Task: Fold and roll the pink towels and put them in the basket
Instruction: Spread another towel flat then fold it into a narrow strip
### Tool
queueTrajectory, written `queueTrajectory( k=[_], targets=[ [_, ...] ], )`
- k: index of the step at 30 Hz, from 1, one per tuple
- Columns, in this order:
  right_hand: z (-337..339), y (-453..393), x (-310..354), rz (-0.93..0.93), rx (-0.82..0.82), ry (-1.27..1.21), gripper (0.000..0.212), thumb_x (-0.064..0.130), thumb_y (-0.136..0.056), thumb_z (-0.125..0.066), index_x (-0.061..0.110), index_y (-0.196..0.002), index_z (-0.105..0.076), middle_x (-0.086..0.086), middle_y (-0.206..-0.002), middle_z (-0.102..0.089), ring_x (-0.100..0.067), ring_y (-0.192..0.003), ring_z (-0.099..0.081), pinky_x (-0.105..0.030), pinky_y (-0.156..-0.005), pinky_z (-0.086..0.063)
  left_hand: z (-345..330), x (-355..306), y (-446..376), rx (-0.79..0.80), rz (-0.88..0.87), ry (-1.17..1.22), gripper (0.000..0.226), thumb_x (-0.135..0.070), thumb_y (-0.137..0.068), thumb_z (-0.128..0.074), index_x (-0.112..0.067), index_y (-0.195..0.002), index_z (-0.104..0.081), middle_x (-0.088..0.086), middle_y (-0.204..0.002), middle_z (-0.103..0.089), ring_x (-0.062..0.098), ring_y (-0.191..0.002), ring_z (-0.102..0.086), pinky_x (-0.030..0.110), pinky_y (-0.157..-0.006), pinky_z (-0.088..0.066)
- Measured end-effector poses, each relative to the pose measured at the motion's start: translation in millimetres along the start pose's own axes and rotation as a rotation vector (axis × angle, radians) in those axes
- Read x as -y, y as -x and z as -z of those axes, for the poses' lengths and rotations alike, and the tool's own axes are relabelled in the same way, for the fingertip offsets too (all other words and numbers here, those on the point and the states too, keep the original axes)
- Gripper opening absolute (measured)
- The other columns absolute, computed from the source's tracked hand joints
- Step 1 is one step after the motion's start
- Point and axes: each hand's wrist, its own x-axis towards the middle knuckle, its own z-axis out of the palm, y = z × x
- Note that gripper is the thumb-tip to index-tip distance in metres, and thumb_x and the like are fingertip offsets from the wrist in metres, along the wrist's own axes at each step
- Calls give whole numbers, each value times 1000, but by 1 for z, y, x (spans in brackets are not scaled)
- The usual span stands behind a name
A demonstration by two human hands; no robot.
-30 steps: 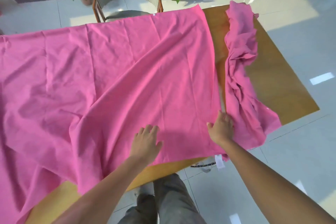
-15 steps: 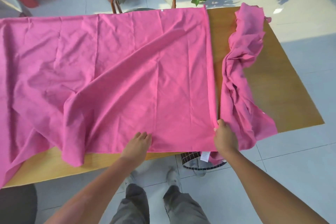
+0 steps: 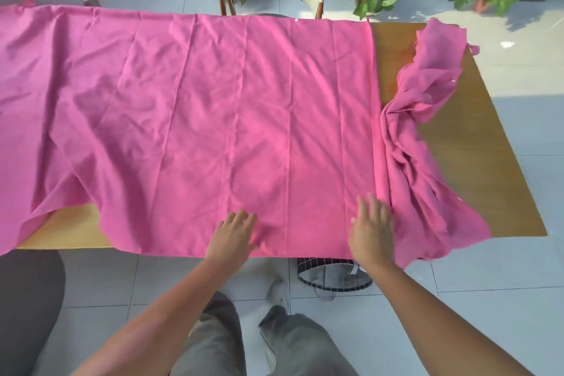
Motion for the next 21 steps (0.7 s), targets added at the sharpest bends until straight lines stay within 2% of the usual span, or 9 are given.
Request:
queueTrajectory(
  k=[3, 8, 11, 14, 18, 21],
  targets=[
    [-15, 8, 29, 101, 140, -47, 59, 36, -102, -48, 19, -155, -27, -11, -164, -18, -35, -151, -15, -46, -122, -19, -8, 3, 3, -36, 7, 23, 44, -30, -91, -69, -14, -128, -52, 2, -124, -53, 24, -114, -51, 37, -93, -46],
    [-24, 24, 61, 121, 130, -105, 56, 27, -101, -49, 16, -153, -32, -13, -164, -21, -36, -151, -16, -47, -122, -23, -2, -5, 21, 37, 5, 288, 19, -26, -96, -60, -17, -113, -60, -2, -112, -61, 21, -105, -60, 40, -86, -51],
    [-25, 25, 83, 202, 129, -129, 57, 26, -101, -51, 15, -153, -32, -12, -163, -23, -33, -151, -19, -46, -122, -26, 14, 13, 37, -19, 85, 394, 14, -24, -97, -58, -17, -109, -61, -4, -109, -64, 20, -97, -63, 39, -81, -53],
    [-25, 24, 117, 304, 143, -132, 57, 28, -100, -52, 16, -153, -32, -11, -161, -27, -31, -149, -21, -43, -122, -25, 36, 53, 57, -107, 201, 445, 10, -23, -98, -58, -17, -105, -62, -5, -105, -65, 19, -89, -62, 38, -78, -53],
    [-22, 18, 179, 443, 183, -143, 55, 28, -102, -48, 16, -153, -32, -7, -160, -29, -26, -148, -22, -38, -122, -20, 64, 124, 81, -200, 332, 471, 6, -15, -95, -60, -15, -97, -66, 0, -96, -69, 26, -87, -63, 37, -75, -50],
    [-17, 14, 234, 530, 201, -144, 50, 30, -103, -45, 16, -150, -36, -4, -155, -36, -23, -143, -29, -34, -120, -23, 80, 187, 98, -267, 421, 498, 7, -16, -95, -62, -14, -94, -68, 1, -93, -70, 26, -84, -63, 36, -74, -50]
  ],
)
